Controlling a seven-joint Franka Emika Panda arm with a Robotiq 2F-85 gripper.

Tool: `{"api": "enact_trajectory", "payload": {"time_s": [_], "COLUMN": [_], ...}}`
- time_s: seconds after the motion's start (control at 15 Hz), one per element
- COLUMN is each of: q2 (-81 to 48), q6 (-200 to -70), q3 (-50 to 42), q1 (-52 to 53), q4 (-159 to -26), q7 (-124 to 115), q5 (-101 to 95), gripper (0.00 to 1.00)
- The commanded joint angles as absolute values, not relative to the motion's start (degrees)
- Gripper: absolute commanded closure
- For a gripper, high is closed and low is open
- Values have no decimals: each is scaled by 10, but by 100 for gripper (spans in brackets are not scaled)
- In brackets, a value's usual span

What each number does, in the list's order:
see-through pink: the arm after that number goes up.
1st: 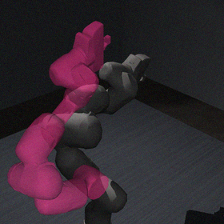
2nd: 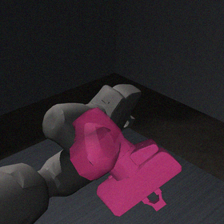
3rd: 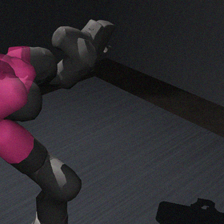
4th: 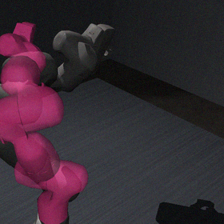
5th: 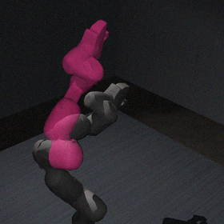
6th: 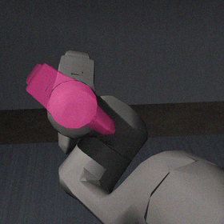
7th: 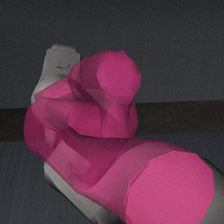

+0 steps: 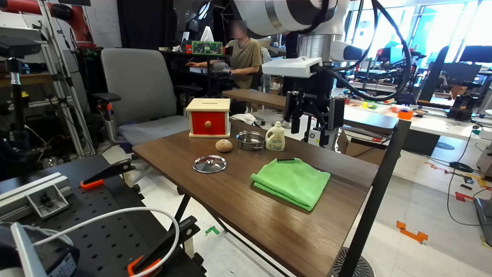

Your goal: Use the green towel to wipe the table

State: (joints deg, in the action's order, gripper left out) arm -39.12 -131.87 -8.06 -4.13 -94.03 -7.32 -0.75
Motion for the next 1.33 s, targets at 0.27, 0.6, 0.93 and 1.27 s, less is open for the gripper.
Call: {"api": "enact_trajectory", "payload": {"time_s": [0.27, 0.6, 0.93, 1.27], "q2": [-406, -412, -411, -414], "q6": [-1320, -1320, -1341, -1387], "q3": [-62, -60, -65, -63], "q1": [-44, -44, -40, -35], "q4": [-933, -931, -938, -966], "q7": [-68, -65, -73, -68], "q5": [-7, -7, -13, -16], "gripper": [0, 0, 0, 0]}}
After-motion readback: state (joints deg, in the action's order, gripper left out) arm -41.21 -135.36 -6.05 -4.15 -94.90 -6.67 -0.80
